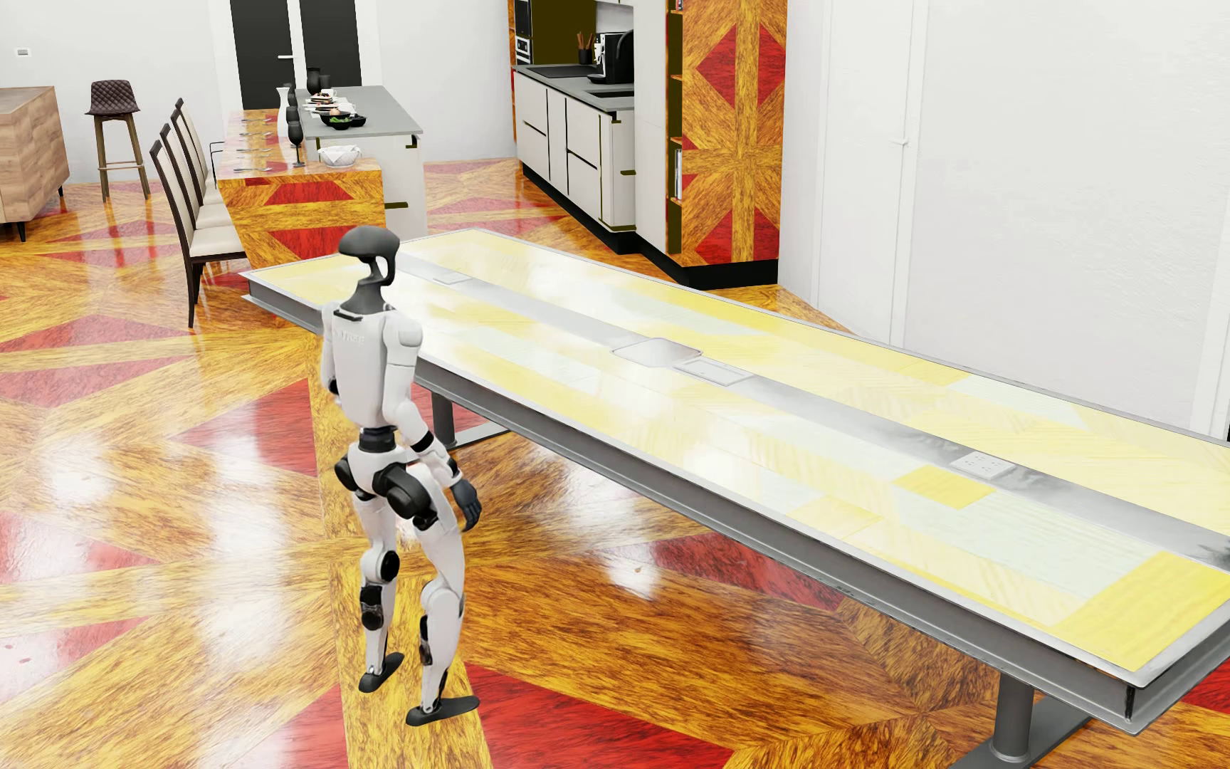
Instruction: Go to the conferencetable
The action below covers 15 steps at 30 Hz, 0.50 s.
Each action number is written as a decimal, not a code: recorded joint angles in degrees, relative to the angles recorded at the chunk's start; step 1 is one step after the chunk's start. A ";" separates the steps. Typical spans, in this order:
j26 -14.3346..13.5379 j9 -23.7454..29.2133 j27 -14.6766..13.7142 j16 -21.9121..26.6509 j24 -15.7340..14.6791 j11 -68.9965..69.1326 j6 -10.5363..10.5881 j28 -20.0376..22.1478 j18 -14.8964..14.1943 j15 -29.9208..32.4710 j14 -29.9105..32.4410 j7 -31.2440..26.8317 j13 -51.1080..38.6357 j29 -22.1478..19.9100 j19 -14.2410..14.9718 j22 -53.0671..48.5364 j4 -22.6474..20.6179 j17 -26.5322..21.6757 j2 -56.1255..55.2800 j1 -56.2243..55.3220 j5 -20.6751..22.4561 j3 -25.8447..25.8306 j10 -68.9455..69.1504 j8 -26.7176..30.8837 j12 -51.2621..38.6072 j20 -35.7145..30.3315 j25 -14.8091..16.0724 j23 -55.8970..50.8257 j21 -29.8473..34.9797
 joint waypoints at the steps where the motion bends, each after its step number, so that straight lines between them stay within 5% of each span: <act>1: -0.01 -0.04 -0.08 0.07 0.07 -0.56 0.15 0.00 -0.25 0.14 0.24 0.33 -0.01 -0.23 -0.16 -0.01 0.43 0.14 0.23 0.32 0.57 -0.05 -0.41 0.17 0.02 -0.24 0.26 -0.34 -0.29; 10: -0.36 -0.16 0.85 0.26 0.24 -0.83 0.98 0.44 -2.16 -0.31 0.91 1.85 0.49 0.15 -1.31 -1.24 3.34 0.55 0.14 1.45 3.64 -0.43 -1.36 1.26 -2.00 -1.01 0.31 0.48 -1.05; 15: -0.41 0.58 -0.22 0.43 0.65 11.37 0.85 0.56 -3.22 -0.12 -0.07 2.39 1.44 -0.41 0.45 -1.09 4.79 0.89 -6.54 0.71 3.22 -0.89 0.85 3.66 -3.66 -2.30 0.49 -1.42 -1.97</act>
